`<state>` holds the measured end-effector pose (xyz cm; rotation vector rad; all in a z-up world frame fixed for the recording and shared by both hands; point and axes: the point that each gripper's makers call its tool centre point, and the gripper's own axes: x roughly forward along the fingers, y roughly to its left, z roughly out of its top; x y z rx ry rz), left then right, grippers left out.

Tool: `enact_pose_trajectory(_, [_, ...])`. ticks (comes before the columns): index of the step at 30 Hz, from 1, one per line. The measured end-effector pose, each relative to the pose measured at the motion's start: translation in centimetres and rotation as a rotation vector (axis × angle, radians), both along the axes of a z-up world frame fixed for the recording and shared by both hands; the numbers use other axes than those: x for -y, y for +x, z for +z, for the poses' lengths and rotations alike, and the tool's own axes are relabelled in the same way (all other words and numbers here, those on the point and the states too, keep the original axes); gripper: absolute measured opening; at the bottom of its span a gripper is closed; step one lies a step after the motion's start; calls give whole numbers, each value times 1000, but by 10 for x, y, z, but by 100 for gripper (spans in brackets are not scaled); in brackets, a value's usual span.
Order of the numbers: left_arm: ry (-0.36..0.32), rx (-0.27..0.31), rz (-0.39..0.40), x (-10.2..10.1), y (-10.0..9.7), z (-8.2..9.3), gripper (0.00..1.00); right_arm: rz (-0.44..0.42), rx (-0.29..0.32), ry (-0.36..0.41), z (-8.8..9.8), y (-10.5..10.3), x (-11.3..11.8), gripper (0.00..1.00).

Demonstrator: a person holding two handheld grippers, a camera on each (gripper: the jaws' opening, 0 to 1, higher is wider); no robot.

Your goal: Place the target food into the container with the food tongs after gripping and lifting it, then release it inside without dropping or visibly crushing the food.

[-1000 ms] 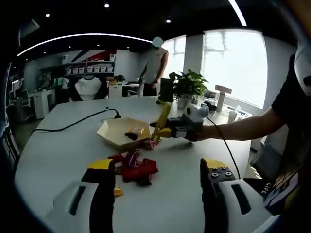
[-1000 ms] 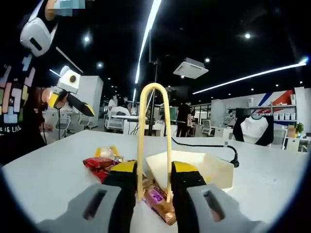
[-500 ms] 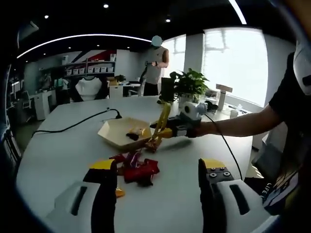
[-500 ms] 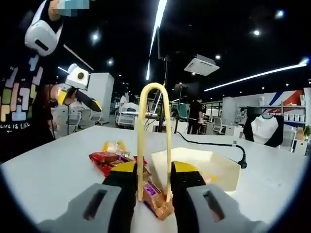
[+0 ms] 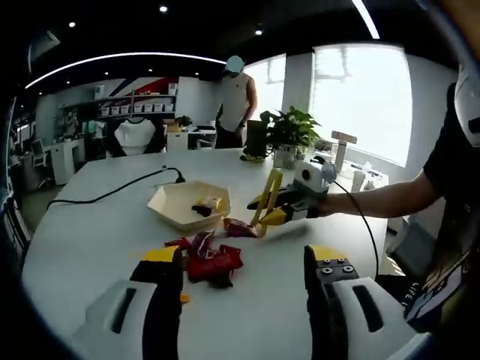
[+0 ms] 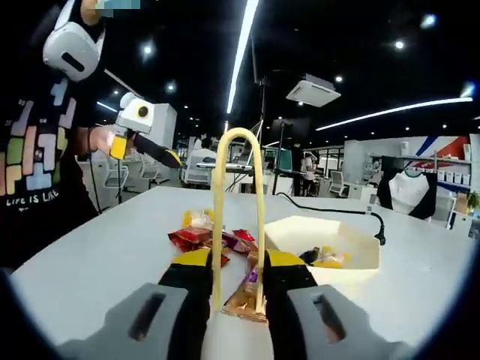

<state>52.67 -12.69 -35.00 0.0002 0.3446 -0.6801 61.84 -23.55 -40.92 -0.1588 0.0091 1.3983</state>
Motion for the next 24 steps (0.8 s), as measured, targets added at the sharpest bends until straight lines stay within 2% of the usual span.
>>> enact_pose_trajectory(2, [-2, 1, -3, 1, -1, 0, 69, -29, -17, 5, 1, 1, 1, 24])
enact_pose_trajectory(3, [-2, 1, -5, 0, -1, -1, 69, -71, -12, 10, 3, 4, 3, 24])
enact_pose_trajectory(5, [-6, 2, -4, -1, -2, -1, 69, -117, 1, 65, 10, 7, 4, 24])
enact_pose_trajectory(6, [-9, 1, -2, -2, -3, -1, 69, -128, -35, 89, 12, 5, 2, 24])
enact_pose_trajectory(7, [-13, 0, 19, -5, -1, -1, 70, -123, -30, 75, 11, 3, 1, 24])
enact_pose_trajectory(9, [-9, 4, 24, -8, 0, -2, 72, -133, 18, 60, 13, 2, -2, 24])
enact_pose_trajectory(12, [-11, -1, 17, -9, -2, -2, 68, -139, 11, 81, 19, 6, -5, 24])
enact_pose_trajectory(14, [-13, 6, 13, -10, -2, 0, 68, -148, 38, 73, 22, 16, -7, 24])
enact_pose_trajectory(19, [-6, 8, 15, -15, -1, 0, 67, -135, 32, 72, 21, 28, -18, 25])
enact_pose_trajectory(21, [-6, 8, 22, -18, 0, 0, 67, -116, 39, 44, 15, 30, -26, 25])
enact_pose_trajectory(24, [-8, 8, 26, -19, 1, 0, 66, -97, 16, 27, 7, 31, -32, 25])
